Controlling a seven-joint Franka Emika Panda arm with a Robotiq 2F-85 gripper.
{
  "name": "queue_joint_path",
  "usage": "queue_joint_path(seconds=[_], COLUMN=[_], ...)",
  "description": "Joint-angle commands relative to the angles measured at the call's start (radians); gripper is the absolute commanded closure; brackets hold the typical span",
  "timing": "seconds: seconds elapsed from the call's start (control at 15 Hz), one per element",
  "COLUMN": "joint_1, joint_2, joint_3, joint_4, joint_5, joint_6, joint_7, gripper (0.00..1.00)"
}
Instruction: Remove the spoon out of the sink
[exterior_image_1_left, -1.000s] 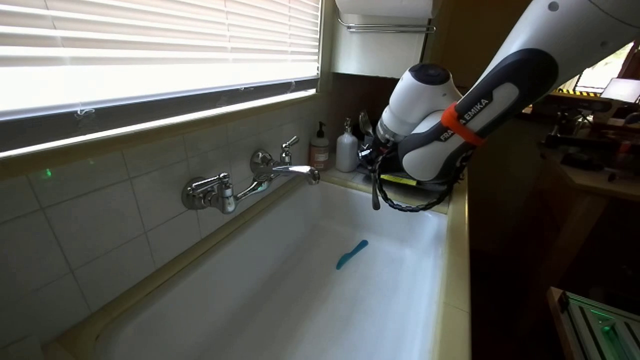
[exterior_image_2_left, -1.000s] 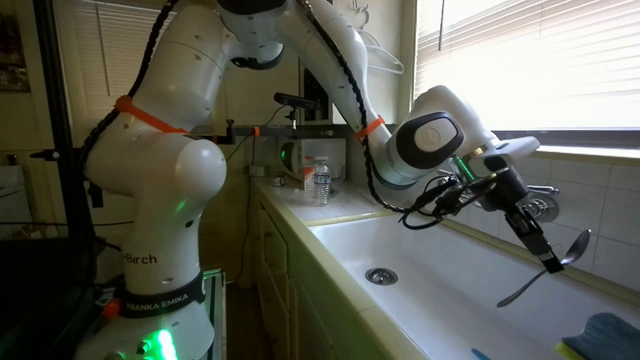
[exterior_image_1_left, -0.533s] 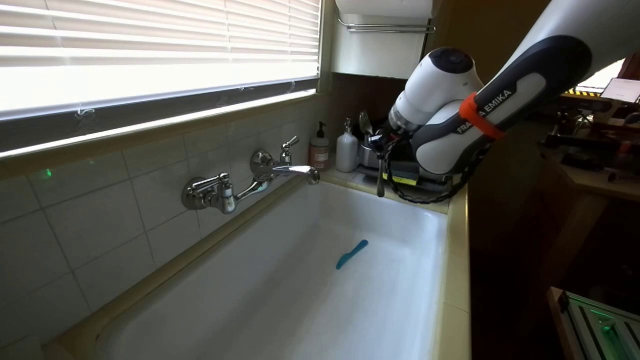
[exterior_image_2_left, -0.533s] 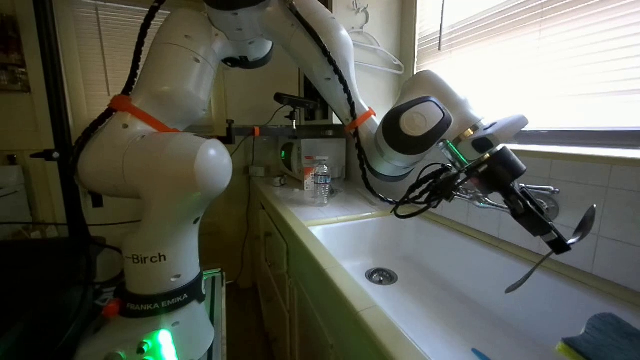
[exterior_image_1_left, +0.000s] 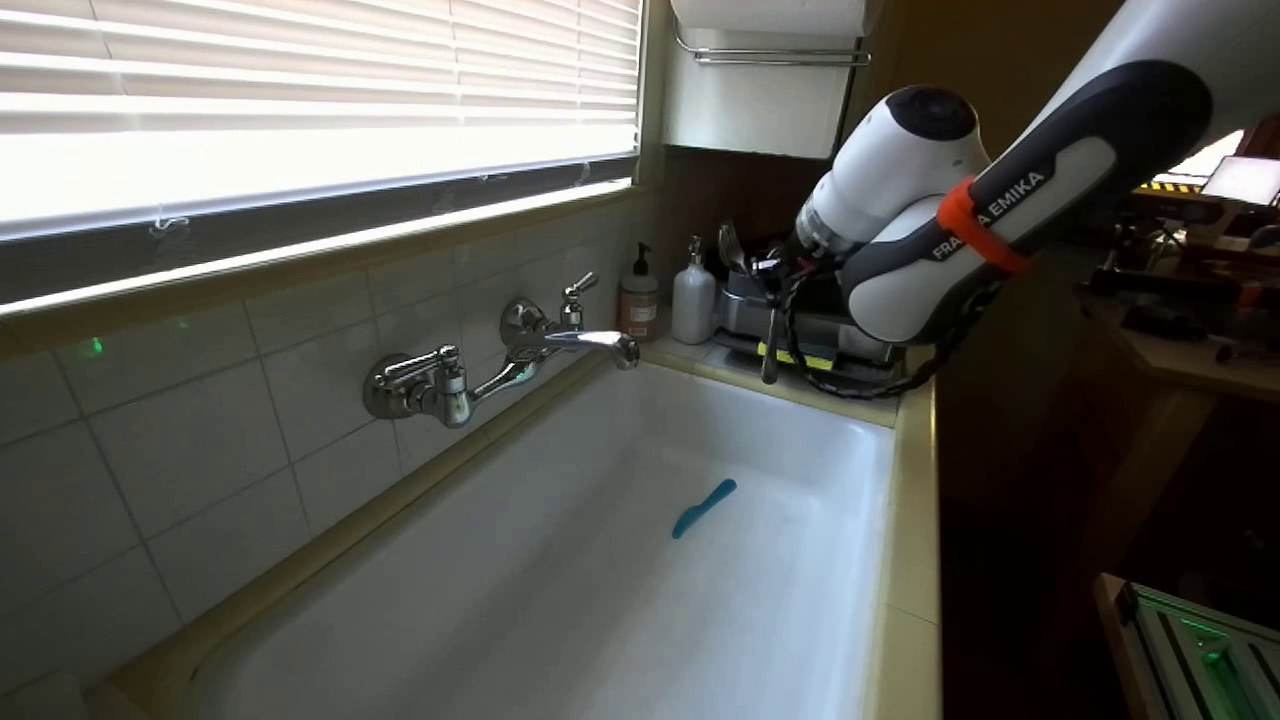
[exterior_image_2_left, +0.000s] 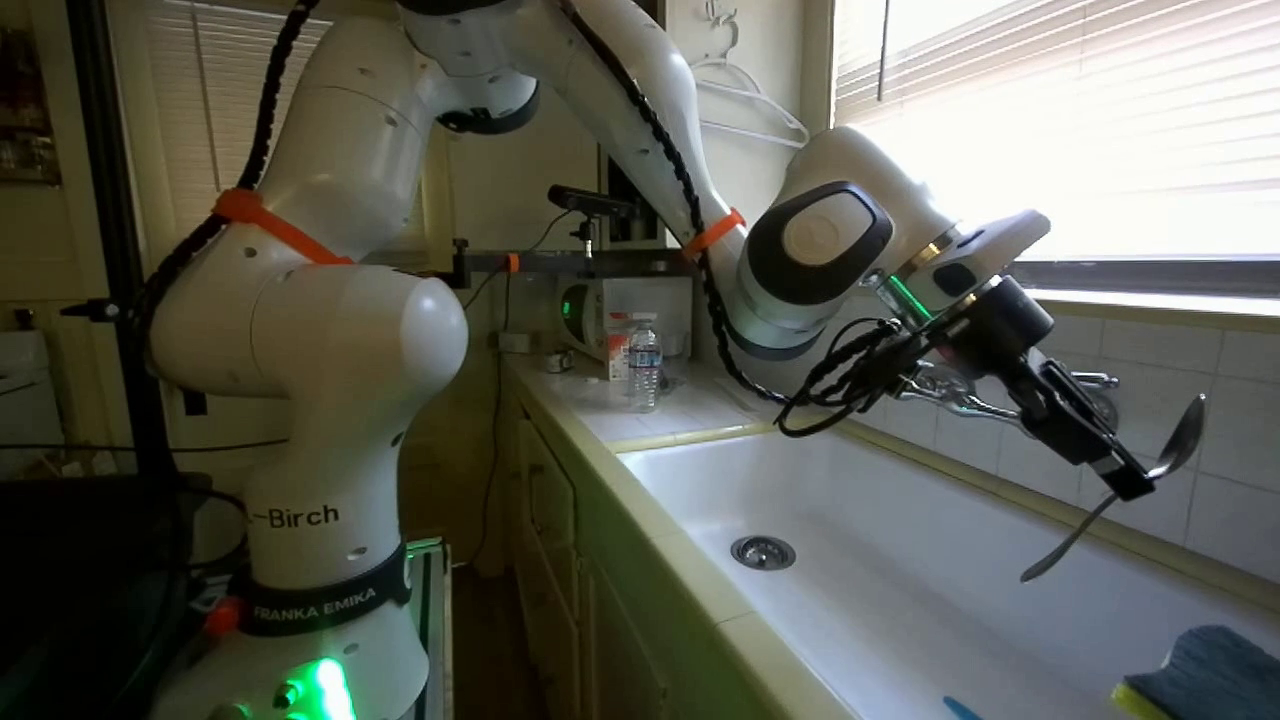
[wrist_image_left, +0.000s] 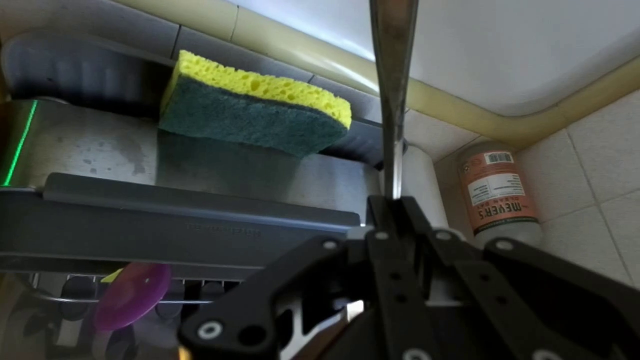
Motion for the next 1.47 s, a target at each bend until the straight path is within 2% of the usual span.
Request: queue_joint_path(seconds=[0.0,0.47,0.53,0.6,1.13,1.33,1.4], joint_1=[0.000,-0.001,-0.001,-0.002,0.001,0.022,0.017], joint_2=[0.000,0.000,0.000,0.009,0.057,0.087,0.117], joint_3=[0.000,0.001,0.001,-0.002,-0.075,-0.114,-0.103], joint_4=[0.000,0.000,0.000,0.003,0.028,0.018,0.016], joint_5=[0.000,0.000,0.000,0.003,0.013,0.011,0.113], joint_6=[0.000,0.000,0.000,0.003,0.031,0.059,0.077], joint_7=[0.000,0.000,0.000,0.005,0.020,0.016,-0.060], gripper=[0.91,0.91,0.98,0.98,0.98,0.98,0.98])
